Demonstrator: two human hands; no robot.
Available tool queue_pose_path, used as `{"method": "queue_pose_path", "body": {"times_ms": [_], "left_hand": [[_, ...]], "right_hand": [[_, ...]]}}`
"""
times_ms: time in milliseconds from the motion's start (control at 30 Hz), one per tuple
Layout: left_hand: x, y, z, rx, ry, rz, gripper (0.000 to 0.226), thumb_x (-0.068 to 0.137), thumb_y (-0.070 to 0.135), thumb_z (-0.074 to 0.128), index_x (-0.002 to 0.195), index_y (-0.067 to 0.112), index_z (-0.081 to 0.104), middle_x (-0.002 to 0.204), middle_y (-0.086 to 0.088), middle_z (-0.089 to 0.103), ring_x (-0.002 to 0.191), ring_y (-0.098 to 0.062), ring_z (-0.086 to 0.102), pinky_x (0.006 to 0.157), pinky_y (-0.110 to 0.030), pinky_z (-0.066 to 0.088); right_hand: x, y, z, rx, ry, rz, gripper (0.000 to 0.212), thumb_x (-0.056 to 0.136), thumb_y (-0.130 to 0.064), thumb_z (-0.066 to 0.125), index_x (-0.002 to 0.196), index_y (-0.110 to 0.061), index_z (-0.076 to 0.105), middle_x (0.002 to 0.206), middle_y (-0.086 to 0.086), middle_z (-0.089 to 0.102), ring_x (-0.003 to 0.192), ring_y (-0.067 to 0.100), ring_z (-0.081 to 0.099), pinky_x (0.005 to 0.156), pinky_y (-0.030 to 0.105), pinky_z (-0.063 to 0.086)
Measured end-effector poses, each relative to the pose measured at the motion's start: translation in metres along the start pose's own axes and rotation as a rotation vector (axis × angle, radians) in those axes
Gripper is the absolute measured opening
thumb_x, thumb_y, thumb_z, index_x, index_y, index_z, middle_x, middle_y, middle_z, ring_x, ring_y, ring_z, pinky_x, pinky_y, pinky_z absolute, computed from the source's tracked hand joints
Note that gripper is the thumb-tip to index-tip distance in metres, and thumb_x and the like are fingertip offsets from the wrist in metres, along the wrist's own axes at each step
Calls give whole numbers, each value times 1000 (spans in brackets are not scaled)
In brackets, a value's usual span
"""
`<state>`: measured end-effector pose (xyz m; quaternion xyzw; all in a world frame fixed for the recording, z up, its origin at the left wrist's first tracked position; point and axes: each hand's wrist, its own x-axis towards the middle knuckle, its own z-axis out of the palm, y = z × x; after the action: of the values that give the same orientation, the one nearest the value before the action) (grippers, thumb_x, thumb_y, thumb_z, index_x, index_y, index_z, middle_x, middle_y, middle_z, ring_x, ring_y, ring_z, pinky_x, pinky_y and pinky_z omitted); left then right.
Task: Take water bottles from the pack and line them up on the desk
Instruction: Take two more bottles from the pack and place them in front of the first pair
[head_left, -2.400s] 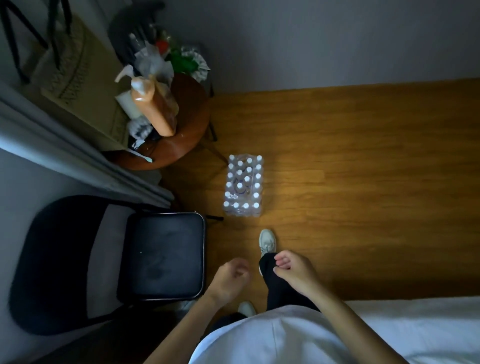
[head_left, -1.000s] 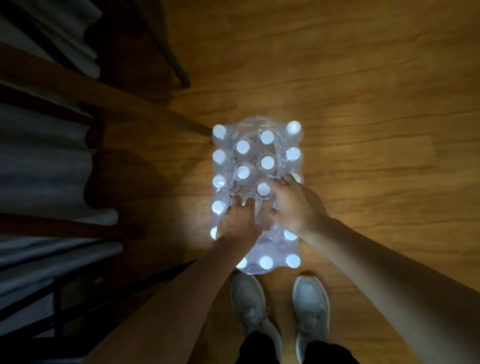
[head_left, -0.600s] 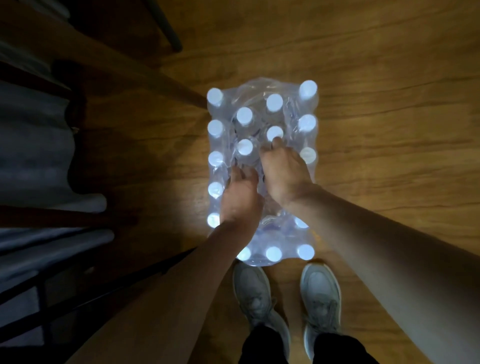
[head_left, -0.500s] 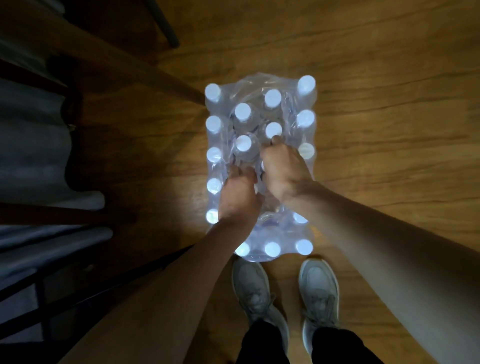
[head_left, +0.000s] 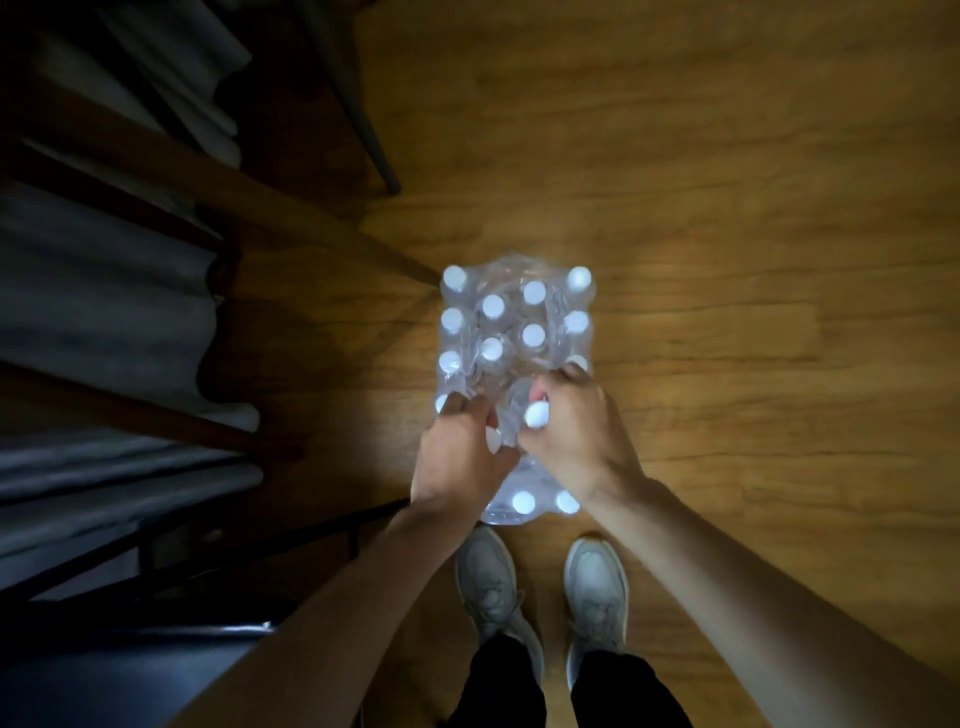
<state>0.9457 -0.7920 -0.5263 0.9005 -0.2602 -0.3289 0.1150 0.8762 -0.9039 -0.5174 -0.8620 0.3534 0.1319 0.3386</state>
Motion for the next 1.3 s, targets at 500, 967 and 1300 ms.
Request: {"method": "queue_pose_path", "body": {"times_ms": [500, 967, 1300], "left_hand": [[-228, 112, -208, -113, 181, -25, 26, 74, 23, 76, 97, 14, 69, 104, 4, 60, 78, -11, 56, 61, -12, 33], [-426, 163, -282, -265, 278, -49, 26, 74, 22, 79, 96, 10, 71, 103, 0, 62, 85, -21, 62, 74, -30, 53], [-500, 144, -267, -340, 306, -129, 26, 77, 25, 76, 100, 16, 68, 107, 5, 60, 82, -9, 52, 71, -18, 41]], "right_hand": [[-211, -106, -238, -70, -33, -161, 25, 80, -18, 68, 105, -17, 67, 108, -7, 56, 91, 11, 61, 68, 14, 33], [-377, -152, -325, -37, -20, -200, 18, 67, -13, 78, 83, -12, 68, 87, -9, 53, 75, 14, 57, 65, 26, 47], [-436, -175, -308, -41, -45, -194, 20, 66, -14, 78, 83, -15, 70, 88, -4, 57, 74, 12, 56, 53, 11, 33]]}}
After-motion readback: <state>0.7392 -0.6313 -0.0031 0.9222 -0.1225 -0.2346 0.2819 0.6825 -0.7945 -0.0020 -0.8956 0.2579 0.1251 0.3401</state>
